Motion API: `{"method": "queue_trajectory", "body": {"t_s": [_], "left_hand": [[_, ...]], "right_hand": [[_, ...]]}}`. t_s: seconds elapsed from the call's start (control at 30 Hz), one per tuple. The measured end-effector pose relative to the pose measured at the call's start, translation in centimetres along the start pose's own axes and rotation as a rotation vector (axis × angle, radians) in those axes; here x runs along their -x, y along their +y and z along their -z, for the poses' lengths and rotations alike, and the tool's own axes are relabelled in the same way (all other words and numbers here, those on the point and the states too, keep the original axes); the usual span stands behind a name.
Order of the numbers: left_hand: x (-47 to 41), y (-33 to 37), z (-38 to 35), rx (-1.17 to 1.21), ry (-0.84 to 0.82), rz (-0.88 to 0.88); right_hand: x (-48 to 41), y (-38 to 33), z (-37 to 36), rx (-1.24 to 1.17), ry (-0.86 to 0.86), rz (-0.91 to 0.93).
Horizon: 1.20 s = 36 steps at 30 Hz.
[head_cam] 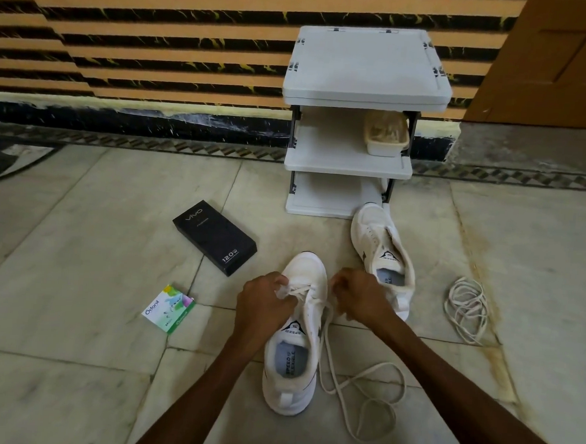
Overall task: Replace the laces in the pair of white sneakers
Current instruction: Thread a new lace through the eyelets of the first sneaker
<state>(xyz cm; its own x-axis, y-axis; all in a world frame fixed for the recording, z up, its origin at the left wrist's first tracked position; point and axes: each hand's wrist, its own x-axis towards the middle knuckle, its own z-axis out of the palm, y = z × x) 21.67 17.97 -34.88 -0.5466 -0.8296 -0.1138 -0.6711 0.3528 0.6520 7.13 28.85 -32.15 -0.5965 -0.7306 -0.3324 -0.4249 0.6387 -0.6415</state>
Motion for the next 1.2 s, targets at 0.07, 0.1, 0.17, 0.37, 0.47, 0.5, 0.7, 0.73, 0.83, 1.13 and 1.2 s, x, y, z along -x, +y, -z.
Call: {"method": "queue_trajectory", "body": {"t_s": [0.07,0.1,0.17,0.37,0.47,0.5,0.7,0.73,0.83,1.13,1.2], "left_hand": [[0.2,0.2,-0.2,-0.007,0.025,0.007],[0.2,0.3,-0.2,-0.013,0.033,0.008],[0.3,0.5,-0.4,-0.018,0.038,0.014],[0.4,0.7,-0.4,-0.041,0.019,0.027],[0.3,0.8,-0.2,-0.083,-0.051,0.022],[0.1,0.9,-0.1,-0.083,-0.093,0.001],[-1.2,4.1,2.0,0.211,-0.344,-0.264],[-1.5,4.8,2.4,0.218,-0.306,-0.293],[-2.7,6.7,4.6,0.271,-0.109,-0.31],[-3.4,8.7,7.4,0.597,-0.002,-0.125],[-2.6,7.9,6.3,0.66,-0.077,-0.075]], "right_hand": [[-0.4,0.0,-0.5,0.056,-0.116,-0.014],[-0.7,0.0,-0.5,0.106,-0.137,-0.002],[-1.3,-0.1,0.0,0.103,-0.183,0.038],[-0.4,-2.3,1.8,-0.097,-0.398,-0.062],[0.2,-4.0,4.1,-0.229,-0.254,-0.016],[0.5,-4.6,5.1,-0.264,-0.204,0.014],[3.5,-7.2,8.8,-0.289,-0.186,0.214],[3.8,-7.2,9.2,-0.286,-0.182,0.247],[4.3,-5.9,9.6,-0.187,-0.147,0.319],[3.5,-1.3,4.6,0.357,-0.4,0.286],[3.3,-1.3,3.8,0.045,-0.348,0.287]]}}
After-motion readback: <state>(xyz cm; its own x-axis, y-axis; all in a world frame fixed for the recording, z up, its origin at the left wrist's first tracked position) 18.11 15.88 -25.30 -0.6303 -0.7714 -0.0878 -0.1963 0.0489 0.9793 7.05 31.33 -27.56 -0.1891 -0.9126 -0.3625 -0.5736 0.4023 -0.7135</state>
